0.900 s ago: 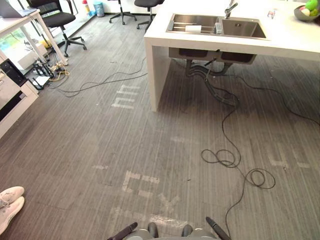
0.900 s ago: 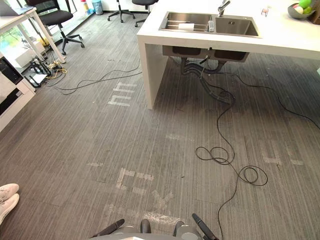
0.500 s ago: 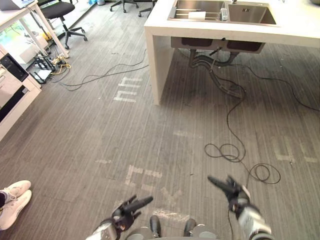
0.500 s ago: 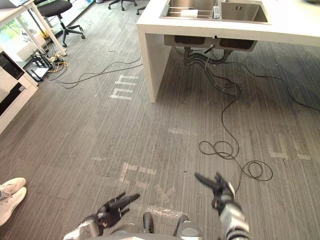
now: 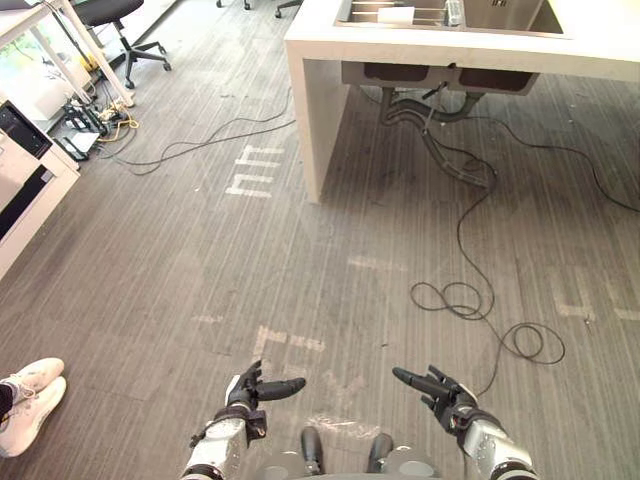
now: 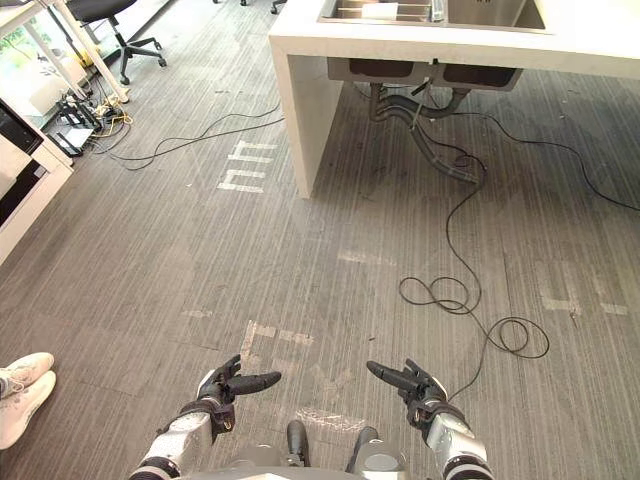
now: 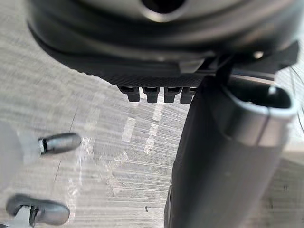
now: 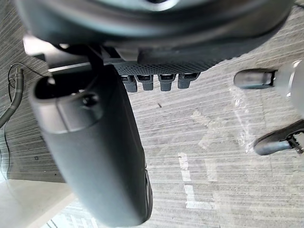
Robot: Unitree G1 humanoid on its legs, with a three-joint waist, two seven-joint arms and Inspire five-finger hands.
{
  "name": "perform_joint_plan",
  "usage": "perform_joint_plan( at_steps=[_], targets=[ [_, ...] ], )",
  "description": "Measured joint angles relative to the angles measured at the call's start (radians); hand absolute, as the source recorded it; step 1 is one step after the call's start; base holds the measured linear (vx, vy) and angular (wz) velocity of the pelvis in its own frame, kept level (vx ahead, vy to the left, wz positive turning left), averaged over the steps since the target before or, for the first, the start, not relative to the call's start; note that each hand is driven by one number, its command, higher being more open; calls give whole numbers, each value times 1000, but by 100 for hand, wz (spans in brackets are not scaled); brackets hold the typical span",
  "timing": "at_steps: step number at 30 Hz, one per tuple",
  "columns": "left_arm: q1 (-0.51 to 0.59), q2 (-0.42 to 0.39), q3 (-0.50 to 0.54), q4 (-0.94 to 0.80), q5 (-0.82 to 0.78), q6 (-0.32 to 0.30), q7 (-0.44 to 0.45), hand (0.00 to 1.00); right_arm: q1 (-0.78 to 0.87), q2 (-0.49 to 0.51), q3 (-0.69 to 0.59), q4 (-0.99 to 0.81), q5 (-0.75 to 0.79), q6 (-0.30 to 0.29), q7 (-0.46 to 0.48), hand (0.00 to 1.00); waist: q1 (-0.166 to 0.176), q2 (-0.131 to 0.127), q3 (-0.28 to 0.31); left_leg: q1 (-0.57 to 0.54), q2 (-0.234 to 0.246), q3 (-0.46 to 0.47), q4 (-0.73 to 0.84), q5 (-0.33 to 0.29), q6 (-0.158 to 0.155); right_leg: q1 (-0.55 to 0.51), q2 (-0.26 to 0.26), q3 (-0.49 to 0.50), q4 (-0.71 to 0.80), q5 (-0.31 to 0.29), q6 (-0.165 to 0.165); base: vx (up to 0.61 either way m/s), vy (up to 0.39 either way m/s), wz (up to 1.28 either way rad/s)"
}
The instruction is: Walk over to the sink, pick up the cup, carry it to the dishwasher, place the cup inside the dishwasher, then close the dishwasher door
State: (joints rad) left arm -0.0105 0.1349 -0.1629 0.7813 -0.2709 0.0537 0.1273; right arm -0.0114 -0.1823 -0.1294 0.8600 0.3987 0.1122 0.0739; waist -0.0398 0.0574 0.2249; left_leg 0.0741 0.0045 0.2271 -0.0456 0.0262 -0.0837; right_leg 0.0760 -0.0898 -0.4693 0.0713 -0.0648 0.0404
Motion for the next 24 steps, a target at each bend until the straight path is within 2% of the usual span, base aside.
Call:
perform_joint_plan(
  at_steps=[4,6,7,11,14,18,21,24],
  targets=[
    [31,-1,0,0,13,-47,28,100,31,16,10,-1,2,-50,-1,100,-2,0,0,7,3,32,0,0,0,0,0,4,0,0,-1,-61,-5,-12],
    [42,-1,1,0,15,-50,24,100,51,20,10,-1,2,-62,0,100,-2,-1,-1,8,6,48,-3,-1,1,0,1,2,0,0,-3,-70,-2,-1],
    [60,0,5,0,14,-42,9,100,64,26,9,-1,2,-67,1,100,-1,-2,-1,10,8,66,-5,-1,3,0,2,4,0,2,-5,-73,1,-13],
    [139,-4,8,42,12,-31,-77,100,108,53,10,2,2,-68,10,100,-1,-7,-12,30,12,96,-22,1,44,0,11,29,-6,6,-12,-27,3,-21],
    [147,-6,48,68,-47,-31,-127,100,123,71,6,41,10,-58,18,100,2,-21,-20,32,13,104,-25,2,45,1,14,35,-11,9,-15,6,-3,-8],
    [138,4,84,138,-167,-8,-240,100,119,87,-52,108,43,-47,47,100,1,-31,-33,53,16,131,-38,2,45,7,25,62,-27,18,-17,16,-9,-22],
    [131,6,96,163,-181,-3,-258,100,118,89,-67,130,44,-48,64,100,1,-33,-34,54,16,134,-39,1,46,9,27,68,-33,20,-16,9,-2,-4],
    [118,11,96,169,-189,27,-260,100,114,91,-85,147,46,-74,79,100,2,-34,-34,52,18,137,-39,-2,51,5,29,69,-30,19,-15,1,-2,-2]
  ],
)
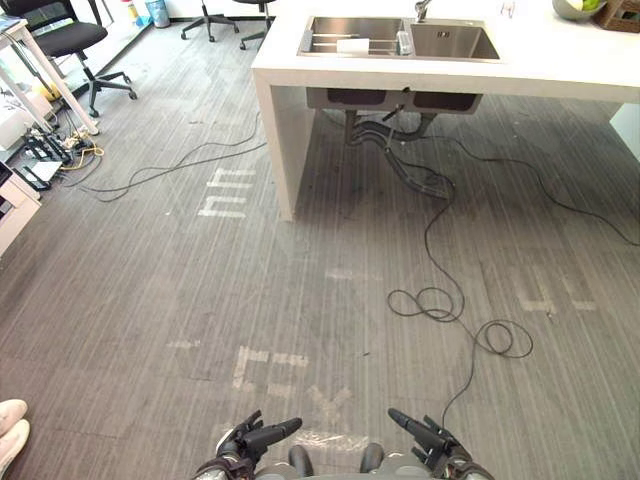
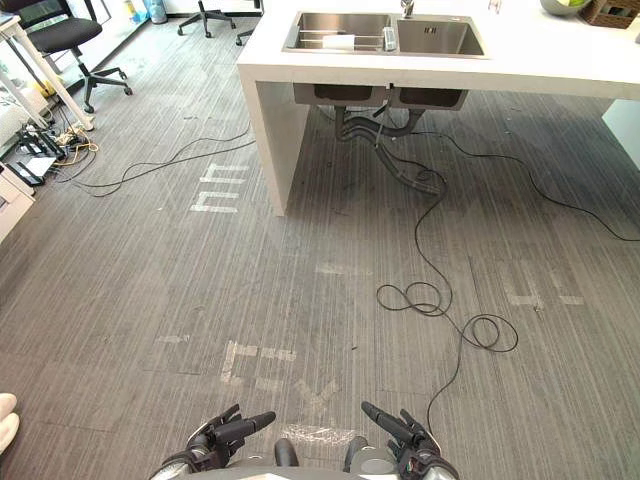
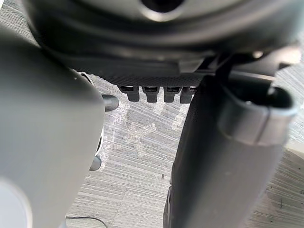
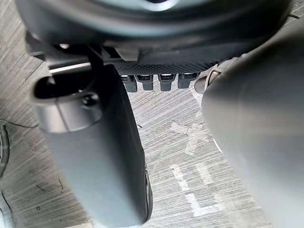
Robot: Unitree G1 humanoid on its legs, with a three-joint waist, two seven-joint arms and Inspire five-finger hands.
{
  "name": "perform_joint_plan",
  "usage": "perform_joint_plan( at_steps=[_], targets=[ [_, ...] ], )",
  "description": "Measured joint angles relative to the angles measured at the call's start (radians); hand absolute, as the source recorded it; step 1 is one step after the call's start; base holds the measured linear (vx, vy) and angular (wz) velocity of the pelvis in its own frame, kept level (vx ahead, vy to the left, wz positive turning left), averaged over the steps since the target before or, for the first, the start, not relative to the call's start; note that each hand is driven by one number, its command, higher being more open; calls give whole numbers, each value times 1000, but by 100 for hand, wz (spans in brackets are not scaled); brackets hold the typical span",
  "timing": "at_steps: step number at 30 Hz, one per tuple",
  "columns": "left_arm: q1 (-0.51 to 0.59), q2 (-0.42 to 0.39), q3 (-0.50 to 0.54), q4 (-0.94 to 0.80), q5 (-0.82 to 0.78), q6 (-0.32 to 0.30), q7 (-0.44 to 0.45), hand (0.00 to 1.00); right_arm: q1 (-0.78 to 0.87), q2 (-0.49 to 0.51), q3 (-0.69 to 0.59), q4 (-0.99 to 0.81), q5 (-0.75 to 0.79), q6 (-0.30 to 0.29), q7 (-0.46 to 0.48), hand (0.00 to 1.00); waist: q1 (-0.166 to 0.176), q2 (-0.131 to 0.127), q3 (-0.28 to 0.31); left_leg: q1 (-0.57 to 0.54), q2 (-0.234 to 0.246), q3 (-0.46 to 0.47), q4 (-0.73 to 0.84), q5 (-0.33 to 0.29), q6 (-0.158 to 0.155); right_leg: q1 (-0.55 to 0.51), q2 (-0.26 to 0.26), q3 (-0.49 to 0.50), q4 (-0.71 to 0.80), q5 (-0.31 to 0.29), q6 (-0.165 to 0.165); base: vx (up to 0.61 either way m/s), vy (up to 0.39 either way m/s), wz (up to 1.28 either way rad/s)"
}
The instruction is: Walk over to the sink, pick up the cup, carry it to the dishwasher, place the cup inside the dishwasher, then close the dishwasher door
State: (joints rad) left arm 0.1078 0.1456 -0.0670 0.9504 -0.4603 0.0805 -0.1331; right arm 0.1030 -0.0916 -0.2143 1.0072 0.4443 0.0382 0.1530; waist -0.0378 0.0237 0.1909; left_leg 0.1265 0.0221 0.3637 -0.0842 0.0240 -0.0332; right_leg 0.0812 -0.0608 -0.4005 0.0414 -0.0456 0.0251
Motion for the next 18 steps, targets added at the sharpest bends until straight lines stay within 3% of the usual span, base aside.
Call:
perform_joint_plan(
  at_steps=[3,4,6,7,8,9,10,12,16,18],
  targets=[
    [-34,35,-1,9,-27,82,-52,100,-16,-4,2,-17,6,-8,-2,100,-2,-16,5,-4,-10,9,21,-30,45,-74,-58,-18,179,-111,22,13,19,-4],
    [-43,56,-3,13,-57,91,-62,100,-16,-8,9,-29,8,-2,-2,100,-4,-39,5,-2,-28,7,25,-43,54,-101,-94,-28,260,-148,25,55,41,1],
    [-52,58,-5,29,-114,86,-54,100,-29,-27,19,-46,35,4,-4,100,-5,-45,12,12,-43,5,16,-50,63,-182,-165,-39,483,-150,24,72,64,2],
    [-51,65,-5,28,-156,80,-39,100,-41,-40,23,-42,60,6,-1,100,-3,-56,20,40,-55,1,18,-61,69,-238,-217,-23,651,-126,21,106,77,10],
    [-50,68,-2,27,-189,75,-21,100,-47,-44,25,-41,84,6,4,100,-4,-70,31,72,-58,-11,31,-78,78,-286,-252,23,800,-58,30,151,63,11],
    [-51,67,-1,27,-192,75,-19,100,-47,-45,25,-41,86,5,5,100,-5,-69,35,79,-57,-16,36,-81,79,-299,-251,25,817,-57,32,190,17,34],
    [-58,64,-6,17,-213,70,-14,100,-51,-52,27,-42,109,-7,30,100,-7,-65,45,88,-29,-42,98,-126,81,-345,-232,65,868,-106,36,200,-8,51],
    [-83,64,-23,-15,-216,67,-18,100,-55,-56,38,-52,118,-5,44,100,-9,-58,54,87,3,-76,144,-160,74,-372,-193,64,736,-132,29,215,-18,62],
    [-127,52,-49,-76,-219,54,-27,100,-64,-51,65,-94,193,18,58,100,-10,-62,70,110,10,-122,186,-211,20,-402,-148,75,245,-31,42,353,-117,40],
    [-117,43,-49,-77,-230,53,-26,100,-56,-46,60,-96,221,23,61,100,-11,-64,71,140,15,-141,234,-298,-10,-395,-152,83,217,-27,36,457,-287,14]
  ],
)
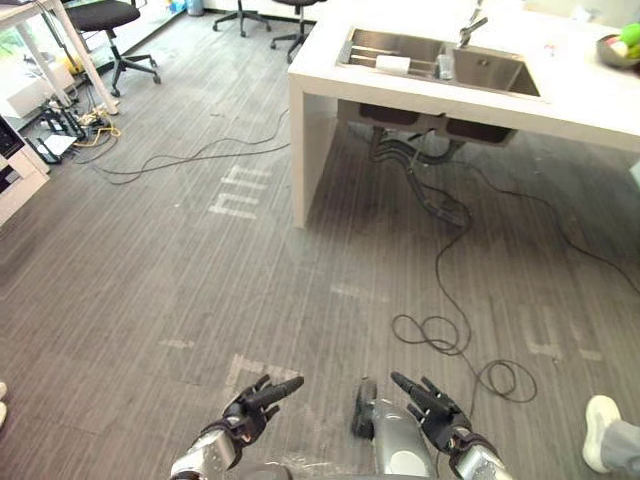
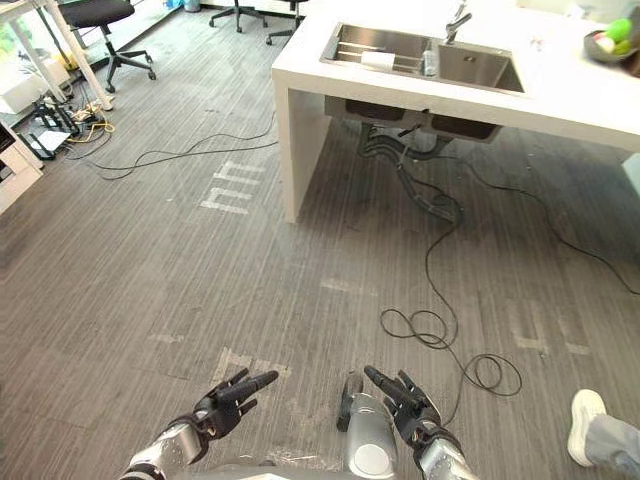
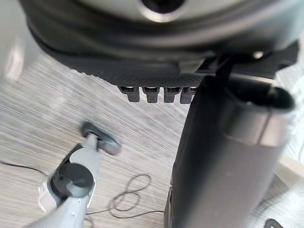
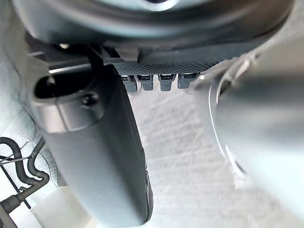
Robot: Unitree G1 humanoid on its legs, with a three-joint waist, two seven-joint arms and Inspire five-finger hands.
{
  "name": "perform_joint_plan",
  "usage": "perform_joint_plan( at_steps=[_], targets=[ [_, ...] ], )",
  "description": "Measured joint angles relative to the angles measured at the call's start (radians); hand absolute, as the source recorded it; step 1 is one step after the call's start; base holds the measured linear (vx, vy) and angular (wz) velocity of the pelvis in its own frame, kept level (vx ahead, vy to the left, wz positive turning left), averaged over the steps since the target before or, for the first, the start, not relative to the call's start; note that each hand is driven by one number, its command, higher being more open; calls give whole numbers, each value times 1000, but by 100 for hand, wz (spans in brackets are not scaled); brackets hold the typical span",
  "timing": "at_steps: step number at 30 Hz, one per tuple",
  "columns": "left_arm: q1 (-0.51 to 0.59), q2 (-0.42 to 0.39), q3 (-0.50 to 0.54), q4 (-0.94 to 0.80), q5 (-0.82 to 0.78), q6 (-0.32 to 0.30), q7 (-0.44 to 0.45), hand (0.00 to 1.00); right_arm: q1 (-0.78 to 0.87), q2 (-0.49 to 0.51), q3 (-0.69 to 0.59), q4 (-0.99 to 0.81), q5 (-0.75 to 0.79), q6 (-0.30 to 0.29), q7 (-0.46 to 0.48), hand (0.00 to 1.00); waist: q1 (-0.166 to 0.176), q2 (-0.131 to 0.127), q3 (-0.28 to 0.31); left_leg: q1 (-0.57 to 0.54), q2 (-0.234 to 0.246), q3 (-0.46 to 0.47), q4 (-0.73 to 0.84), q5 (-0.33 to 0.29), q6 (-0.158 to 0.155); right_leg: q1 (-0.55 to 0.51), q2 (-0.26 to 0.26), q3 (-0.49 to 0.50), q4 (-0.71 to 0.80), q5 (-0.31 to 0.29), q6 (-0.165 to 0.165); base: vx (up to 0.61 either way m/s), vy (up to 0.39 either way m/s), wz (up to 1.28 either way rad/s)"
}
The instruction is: Walk over to the sink, pick up the cup, carry it to the dishwasher, place the cup inside the dishwasher, then close the dishwasher door
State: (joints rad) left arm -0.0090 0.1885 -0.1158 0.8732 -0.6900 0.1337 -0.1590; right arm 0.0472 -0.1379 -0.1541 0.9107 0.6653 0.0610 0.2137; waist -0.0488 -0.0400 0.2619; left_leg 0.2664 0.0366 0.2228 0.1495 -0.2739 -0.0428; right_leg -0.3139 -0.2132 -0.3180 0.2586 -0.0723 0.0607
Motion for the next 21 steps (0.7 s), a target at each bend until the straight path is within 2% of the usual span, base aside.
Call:
perform_joint_plan(
  at_steps=[1,2,3,4,5,6,7,8,9,10,12,13,14,15,16,17,18,19,20,21],
  targets=[
    [6,-5,1,3,0,0,2,100,-2,-2,-10,-3,4,1,0,100,-1,4,0,12,15,0,32,-47,-11,-15,5,12,55,44,-39,443,-321,2],
    [14,-11,0,7,-1,0,2,100,1,-6,-26,-11,13,0,0,100,-7,35,-3,13,38,-1,49,-78,-26,-48,7,8,141,43,-46,363,-265,1],
    [26,-21,-1,10,-1,2,2,100,6,-10,-36,-17,19,1,-2,100,-16,52,-17,17,58,0,49,-97,-25,-70,9,1,204,35,-58,551,-314,8],
    [40,-42,2,61,-1,1,1,100,7,-30,-38,-10,20,11,-13,100,-24,82,-38,7,102,18,141,-106,-21,-86,36,-25,280,-26,-115,585,-319,-7],
    [27,-54,1,98,2,4,-1,100,-8,-39,-39,14,19,17,-19,100,-18,94,-37,-59,144,36,291,-66,-37,-81,56,-27,290,-62,-129,605,-337,-15],
    [24,-61,1,111,3,0,-10,100,-13,-41,-39,24,17,21,-19,100,-20,98,-37,-101,169,39,389,-22,-34,-66,67,-30,285,-77,-133,486,-285,-11],
    [20,-63,3,111,1,-32,-40,100,3,-34,-37,24,6,20,-7,100,-22,110,-37,-179,227,41,580,67,-52,-16,95,-37,255,-100,-153,716,-381,-14],
    [24,-64,10,109,1,-67,-70,100,11,-38,-36,33,-31,12,23,100,-21,115,-35,-236,269,60,766,64,-55,50,129,-34,214,-115,-180,719,-343,-17],
    [25,-65,12,110,0,-82,-80,100,11,-37,-35,36,-49,7,39,100,-20,116,-33,-261,278,66,836,58,-54,87,144,-30,192,-122,-192,681,-283,-33],
    [30,-72,24,105,-1,-100,-91,100,22,-36,-31,36,-72,-2,67,100,-20,115,-30,-307,267,65,910,41,-47,161,164,-22,143,-133,-208,538,-168,-26],
    [39,-80,33,71,0,-121,-106,100,20,-41,-31,41,-67,-8,73,100,-17,108,-20,-396,205,66,871,22,-48,249,180,-11,74,-135,-222,513,-126,-28],
    [48,-81,36,36,1,-136,-112,100,10,-44,-32,42,-58,-8,72,100,-4,112,-14,-441,174,102,771,7,-40,297,186,-4,40,-127,-220,476,-78,-46],
    [53,-84,53,13,1,-152,-116,100,0,-45,-33,41,-57,-9,69,100,9,104,3,-471,149,145,646,-1,-26,339,188,12,29,-124,-215,464,-67,-49],
    [57,-85,61,0,1,-158,-117,100,-7,-45,-33,40,-57,-10,67,100,14,104,10,-487,132,154,576,0,-24,362,188,18,20,-124,-213,468,-45,-50],
    [65,-90,76,-30,-1,-169,-118,100,-22,-45,-34,32,-57,-10,58,100,22,103,23,-518,94,157,416,15,-27,393,185,37,3,-126,-198,457,-17,-55],
    [69,-91,79,-58,-14,-175,-118,100,-34,-45,-35,22,-57,-16,43,100,33,107,44,-539,67,155,243,78,-29,428,179,46,-17,-133,-180,440,-1,-55],
    [69,-92,79,-67,-24,-177,-118,100,-38,-49,-35,20,-57,-19,36,100,35,109,53,-546,59,151,161,118,-29,451,178,47,-31,-139,-167,412,36,-41],
    [74,-94,77,-82,-36,-179,-117,100,-38,-57,-35,19,-56,-24,24,100,36,122,63,-565,60,142,32,172,-36,502,186,49,-59,-155,-140,327,52,-15],
    [75,-95,74,-86,-40,-184,-117,100,-33,-60,-36,21,-53,-24,19,100,36,131,66,-573,65,144,-2,184,-38,529,193,49,-72,-165,-123,525,154,-3],
    [76,-98,69,-92,-39,-192,-109,100,1,-67,-38,24,-24,-24,17,100,37,147,66,-575,83,183,-16,194,-25,606,199,43,-80,-212,-48,579,229,4]
  ],
)
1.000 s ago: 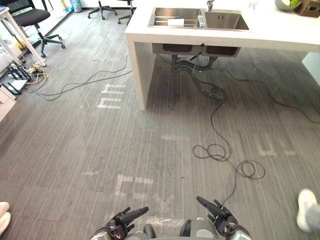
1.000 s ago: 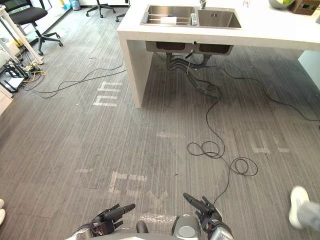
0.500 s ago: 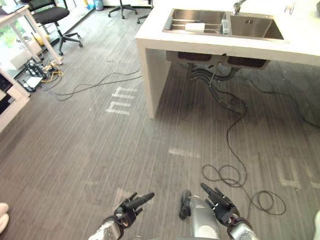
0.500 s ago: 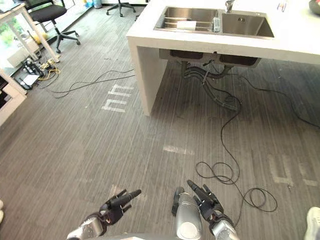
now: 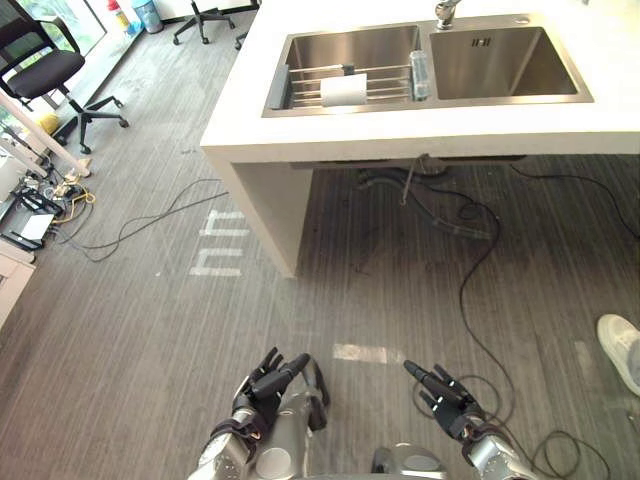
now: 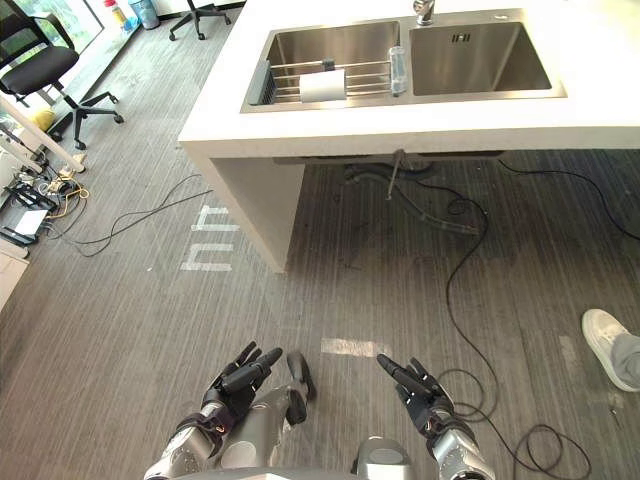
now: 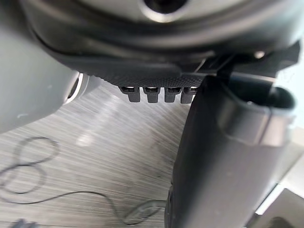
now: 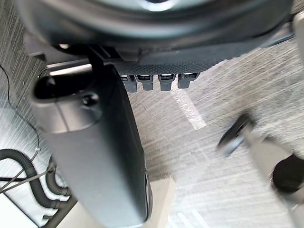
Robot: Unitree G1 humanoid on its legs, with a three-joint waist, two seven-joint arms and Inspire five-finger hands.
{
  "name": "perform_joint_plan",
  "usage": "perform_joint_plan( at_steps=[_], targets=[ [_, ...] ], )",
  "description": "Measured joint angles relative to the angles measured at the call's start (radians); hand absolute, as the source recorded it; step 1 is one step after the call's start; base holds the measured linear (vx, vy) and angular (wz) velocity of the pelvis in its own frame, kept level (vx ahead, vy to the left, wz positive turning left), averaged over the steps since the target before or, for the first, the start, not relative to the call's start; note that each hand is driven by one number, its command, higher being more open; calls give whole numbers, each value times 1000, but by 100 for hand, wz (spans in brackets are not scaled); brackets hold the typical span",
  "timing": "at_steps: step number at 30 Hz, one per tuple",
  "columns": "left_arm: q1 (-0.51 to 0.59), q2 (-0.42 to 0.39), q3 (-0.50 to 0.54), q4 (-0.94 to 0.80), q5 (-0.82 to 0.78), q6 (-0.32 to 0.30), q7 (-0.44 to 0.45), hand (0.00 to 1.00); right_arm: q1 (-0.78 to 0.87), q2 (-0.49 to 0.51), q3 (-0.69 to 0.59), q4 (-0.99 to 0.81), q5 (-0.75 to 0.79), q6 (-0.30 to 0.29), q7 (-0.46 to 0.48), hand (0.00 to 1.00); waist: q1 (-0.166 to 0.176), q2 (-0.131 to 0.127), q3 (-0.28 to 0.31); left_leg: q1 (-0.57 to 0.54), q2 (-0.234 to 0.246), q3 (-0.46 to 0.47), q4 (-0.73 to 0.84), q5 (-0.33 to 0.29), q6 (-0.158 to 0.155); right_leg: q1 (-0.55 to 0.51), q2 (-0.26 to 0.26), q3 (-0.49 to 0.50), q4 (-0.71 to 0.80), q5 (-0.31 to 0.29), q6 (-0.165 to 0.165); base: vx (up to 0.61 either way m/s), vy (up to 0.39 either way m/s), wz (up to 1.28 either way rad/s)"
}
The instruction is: Walk over to the sink, pick up the cup, carry it to the dishwasher, place the cup inside the dishwasher, then close the dishwasher door
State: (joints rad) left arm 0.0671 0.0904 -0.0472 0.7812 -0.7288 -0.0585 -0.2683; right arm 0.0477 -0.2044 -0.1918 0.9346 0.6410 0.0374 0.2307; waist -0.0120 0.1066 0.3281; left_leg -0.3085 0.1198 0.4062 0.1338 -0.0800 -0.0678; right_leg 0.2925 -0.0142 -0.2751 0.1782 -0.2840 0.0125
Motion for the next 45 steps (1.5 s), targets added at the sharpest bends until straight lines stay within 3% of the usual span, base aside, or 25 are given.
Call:
perform_joint_plan(
  at_steps=[2,3,7,8,9,10,11,12,13,15,16,17,19,21,23,26,28,30,31,33,36,38,39,41,45],
  targets=[
    [15,-10,0,-1,2,-2,3,100,32,-9,0,-4,6,0,0,100,1,21,-15,16,10,28,-8,9,18,41,8,-2,1,-32,28,600,264,-2],
    [6,-15,0,0,4,-5,16,100,41,-10,0,-4,6,-1,-2,100,6,15,-15,2,-8,23,25,128,125,62,-16,0,1,-56,33,486,212,-5],
    [-28,-27,2,-22,23,-30,65,100,35,3,1,13,-7,-1,-1,100,26,-17,-11,-57,-49,18,188,135,147,62,-91,7,50,-39,57,549,278,11],
    [-21,-31,3,-38,25,-32,88,100,25,4,-3,40,-17,-1,-3,100,30,-26,-25,-57,-68,20,221,94,205,42,-119,15,124,-25,83,505,247,14],
    [-21,-33,3,-38,33,-32,98,100,24,5,-5,50,-22,-1,-3,100,30,-35,-38,-55,-85,20,222,77,216,16,-140,18,182,-12,107,406,193,22],
    [-22,-34,3,-40,54,-35,118,100,19,10,-18,66,-42,0,-4,100,30,-45,-57,-31,-119,21,199,55,221,-52,-186,37,337,41,192,604,268,25],
    [-20,-33,3,-41,70,-47,138,100,14,16,-23,77,-48,0,-5,100,29,-57,-65,16,-148,20,155,43,221,-128,-224,68,502,159,251,494,206,18],
    [-18,-32,4,-42,80,-54,152,100,12,20,-22,80,-57,0,-5,100,29,-60,-69,42,-157,17,132,37,219,-173,-234,89,591,210,261,548,214,1],
    [-8,-30,15,-58,82,-67,185,100,2,32,-20,85,-80,-1,-4,100,30,-66,-74,92,-164,14,97,31,219,-276,-246,115,786,224,260,322,111,-9],
    [5,-30,28,-89,79,-94,236,100,-3,33,-25,72,-88,-26,-6,100,24,-66,-76,183,-175,5,42,26,215,-396,-269,85,974,187,241,378,109,1],
    [13,-30,38,-120,70,-116,272,100,-8,30,-28,69,-82,-39,-8,100,17,-66,-76,232,-180,-13,8,26,211,-457,-285,40,1004,135,199,434,70,38],
    [10,-31,42,-153,60,-157,314,100,-11,29,-38,64,-74,-45,-9,100,12,-68,-77,260,-180,-42,-8,23,205,-507,-300,-4,975,83,147,338,17,55],
    [0,-33,47,-200,61,-249,388,100,-15,24,-41,65,-74,-54,-18,100,1,-70,-77,291,-178,-92,-23,21,197,-549,-325,-71,839,44,109,271,-77,79],
    [-6,-36,92,-241,62,-370,487,100,-25,21,-45,86,-74,-53,-33,100,1,-72,-77,323,-165,-131,-25,12,173,-544,-329,-111,640,45,101,255,-185,65],
    [-6,-36,191,-308,63,-504,616,100,-27,32,-44,122,-64,-48,-41,100,5,-104,-83,339,-172,-158,-3,-20,134,-521,-338,-136,409,215,46,200,-238,31],
    [-6,-79,417,-461,203,-722,953,100,4,27,-93,159,-33,-16,-40,100,17,-70,-93,333,-117,-208,7,-50,81,-449,-273,-183,324,173,40,170,-242,31],
    [-3,-81,517,-568,428,-773,1243,100,53,30,-120,168,-37,8,-39,100,39,-69,-94,346,-106,-228,-10,-36,70,-392,-240,-217,241,145,21,175,-173,32],
    [-3,-83,602,-664,552,-796,1389,100,83,35,-138,177,-37,24,-39,100,61,-68,-94,354,-100,-234,-12,-38,63,-346,-214,-228,165,134,18,146,-114,9],
    [-3,-83,620,-696,567,-800,1402,100,89,39,-143,177,-37,27,-38,100,65,-68,-95,357,-98,-233,-13,-38,61,-335,-208,-229,145,134,18,126,-74,1],
    [-4,-81,640,-801,570,-814,1378,100,97,50,-157,175,-36,28,-36,100,69,-66,-100,365,-95,-232,-19,-40,57,-312,-191,-229,98,140,24,55,-22,-4],
    [-8,-57,587,-970,465,-811,1100,100,103,66,-158,155,-36,33,-28,100,70,-63,-113,364,-87,-220,-29,-40,56,-307,-168,-219,50,167,23,-3,6,-14],
    [-23,-3,466,-1033,335,-762,828,100,115,75,-189,150,-36,37,-17,100,68,-55,-132,363,-86,-202,-34,-39,56,-312,-160,-201,28,184,25,-32,21,-22],
    [-32,11,428,-1044,294,-742,759,100,120,76,-197,149,-36,37,-14,100,67,-52,-135,362,-86,-199,-36,-39,56,-313,-158,-197,24,187,25,-44,26,-22],
    [-78,75,279,-1058,206,-635,556,100,130,76,-199,148,-38,40,-9,100,56,-45,-147,361,-87,-174,-50,-34,58,-328,-149,-174,8,204,26,-47,25,-29],
    [-149,152,77,-1020,162,-453,323,100,129,79,-200,148,-48,49,2,100,16,-36,-152,361,-85,-145,-63,-27,58,-332,-135,-145,-36,239,23,-12,24,-29]
  ],
)
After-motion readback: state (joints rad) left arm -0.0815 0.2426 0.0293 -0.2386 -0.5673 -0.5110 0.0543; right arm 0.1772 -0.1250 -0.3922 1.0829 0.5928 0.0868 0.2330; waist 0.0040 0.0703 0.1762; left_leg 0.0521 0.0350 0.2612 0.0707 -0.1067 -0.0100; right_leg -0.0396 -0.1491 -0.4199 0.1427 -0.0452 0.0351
